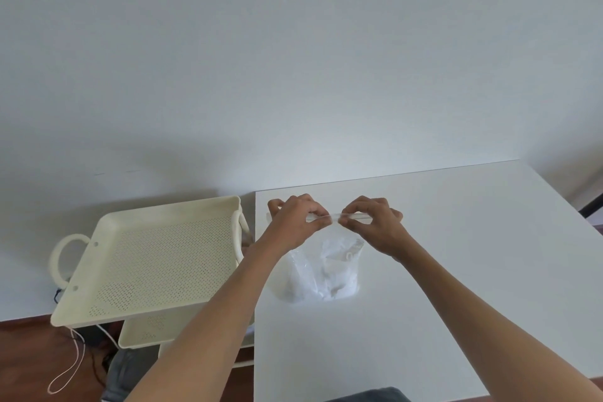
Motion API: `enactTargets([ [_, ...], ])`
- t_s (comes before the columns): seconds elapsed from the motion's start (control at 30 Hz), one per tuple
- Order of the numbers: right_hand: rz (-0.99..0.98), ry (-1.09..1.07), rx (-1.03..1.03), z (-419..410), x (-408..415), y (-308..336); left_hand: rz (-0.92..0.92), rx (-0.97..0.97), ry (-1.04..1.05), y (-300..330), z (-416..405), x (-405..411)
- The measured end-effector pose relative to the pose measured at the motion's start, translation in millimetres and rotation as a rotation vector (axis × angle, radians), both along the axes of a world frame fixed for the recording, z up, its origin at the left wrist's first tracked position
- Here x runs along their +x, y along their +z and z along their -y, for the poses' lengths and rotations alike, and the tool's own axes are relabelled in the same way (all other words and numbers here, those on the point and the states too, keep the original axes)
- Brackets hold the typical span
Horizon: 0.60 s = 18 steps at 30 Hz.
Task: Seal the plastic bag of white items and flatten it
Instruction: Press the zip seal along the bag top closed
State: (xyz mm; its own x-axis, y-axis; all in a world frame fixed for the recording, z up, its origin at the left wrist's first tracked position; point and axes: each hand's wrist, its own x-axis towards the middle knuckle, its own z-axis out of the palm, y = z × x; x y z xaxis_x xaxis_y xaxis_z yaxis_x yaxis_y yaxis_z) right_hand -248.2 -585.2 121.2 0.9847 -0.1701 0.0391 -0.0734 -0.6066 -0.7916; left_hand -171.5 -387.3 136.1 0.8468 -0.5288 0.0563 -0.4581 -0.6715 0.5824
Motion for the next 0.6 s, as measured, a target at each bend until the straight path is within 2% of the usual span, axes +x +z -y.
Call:
enactTargets([
  [0.3,0.005,0.049,-0.108,-3.9,2.9,2.1,0.124,0.136,0.026,-1.9,6.9,-2.8],
  [0.6,0.035,-0.006,-0.199,-6.6,4.4,2.8,0.088,0.123,0.005,-0.7,3.2,1.3],
])
